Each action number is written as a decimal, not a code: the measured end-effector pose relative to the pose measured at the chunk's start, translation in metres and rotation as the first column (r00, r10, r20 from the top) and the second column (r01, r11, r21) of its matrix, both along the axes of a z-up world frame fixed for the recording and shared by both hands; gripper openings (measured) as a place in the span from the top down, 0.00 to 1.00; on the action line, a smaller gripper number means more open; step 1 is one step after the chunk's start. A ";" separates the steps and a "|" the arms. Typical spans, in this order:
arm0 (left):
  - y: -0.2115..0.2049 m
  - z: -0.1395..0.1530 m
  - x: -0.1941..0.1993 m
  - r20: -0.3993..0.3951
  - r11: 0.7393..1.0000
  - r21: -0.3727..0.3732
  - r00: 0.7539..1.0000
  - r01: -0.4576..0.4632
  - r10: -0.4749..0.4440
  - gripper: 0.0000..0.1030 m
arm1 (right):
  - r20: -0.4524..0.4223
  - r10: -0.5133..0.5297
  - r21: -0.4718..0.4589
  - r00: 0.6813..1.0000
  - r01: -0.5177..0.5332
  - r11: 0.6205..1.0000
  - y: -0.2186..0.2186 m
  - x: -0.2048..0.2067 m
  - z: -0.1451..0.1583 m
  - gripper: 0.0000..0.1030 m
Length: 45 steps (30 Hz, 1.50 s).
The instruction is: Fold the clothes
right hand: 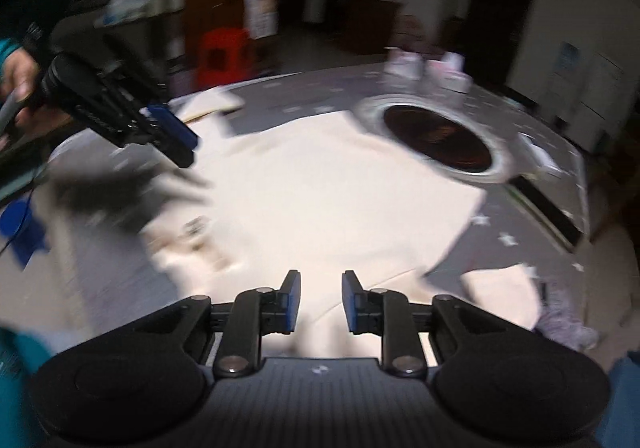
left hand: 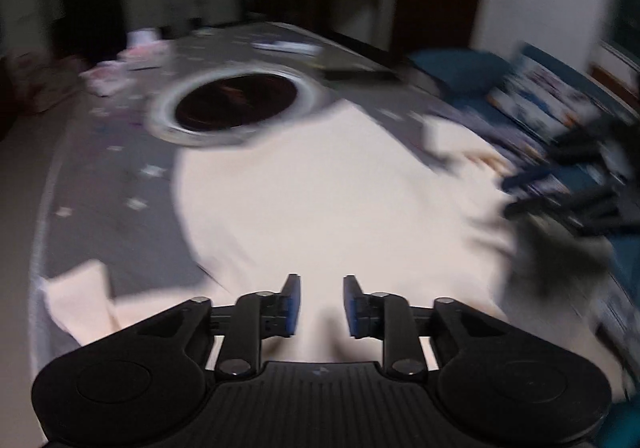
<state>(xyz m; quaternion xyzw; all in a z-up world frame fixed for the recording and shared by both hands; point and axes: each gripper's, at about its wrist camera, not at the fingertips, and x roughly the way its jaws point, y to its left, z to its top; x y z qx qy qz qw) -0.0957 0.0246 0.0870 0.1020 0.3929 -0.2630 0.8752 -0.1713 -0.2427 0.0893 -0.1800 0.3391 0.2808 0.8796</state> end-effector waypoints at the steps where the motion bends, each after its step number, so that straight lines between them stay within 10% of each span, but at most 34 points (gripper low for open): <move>1: 0.001 0.001 0.018 0.010 0.999 0.002 0.999 -0.048 0.048 0.71 | -0.003 -0.029 0.010 1.000 0.029 1.000 -0.003 0.015 0.000 0.78; 10: 0.011 -0.021 0.156 0.026 0.950 0.043 0.951 -0.309 0.308 0.57 | -0.080 -0.271 0.086 0.959 0.277 0.957 -0.030 0.158 -0.016 0.77; 17: 0.011 -0.051 0.212 -0.032 0.940 0.042 0.940 -0.339 0.340 0.51 | -0.166 -0.406 0.118 0.899 0.427 0.897 -0.046 0.240 -0.048 0.73; 20: 0.008 -0.060 0.220 -0.046 0.947 0.045 0.946 -0.318 0.320 0.53 | -0.207 -0.423 0.129 0.882 0.454 0.882 -0.051 0.260 -0.060 0.73; 22: 0.008 -0.059 0.220 -0.024 0.948 0.041 0.949 -0.314 0.315 0.79 | -0.217 -0.412 0.125 0.885 0.444 0.887 -0.049 0.266 -0.065 0.74; 29: 0.012 -0.059 0.219 0.069 0.930 0.066 0.932 -0.361 0.356 0.95 | -0.091 -0.413 0.081 0.906 0.420 0.904 -0.028 0.268 -0.062 0.91; 33: 0.018 -0.056 0.215 0.064 0.925 0.056 0.926 -0.375 0.372 0.88 | -0.118 -0.396 0.113 0.910 0.409 0.906 -0.034 0.260 -0.053 0.84; 36: 0.020 -0.047 0.200 0.076 0.925 0.045 0.925 -0.377 0.373 0.62 | -0.106 -0.381 0.109 0.918 0.392 0.914 -0.049 0.235 -0.033 0.83; 45: 0.002 -0.032 0.116 0.049 0.969 -0.007 0.968 -0.245 0.245 0.49 | -0.122 -0.318 -0.016 0.940 0.319 0.948 -0.073 0.138 -0.024 0.79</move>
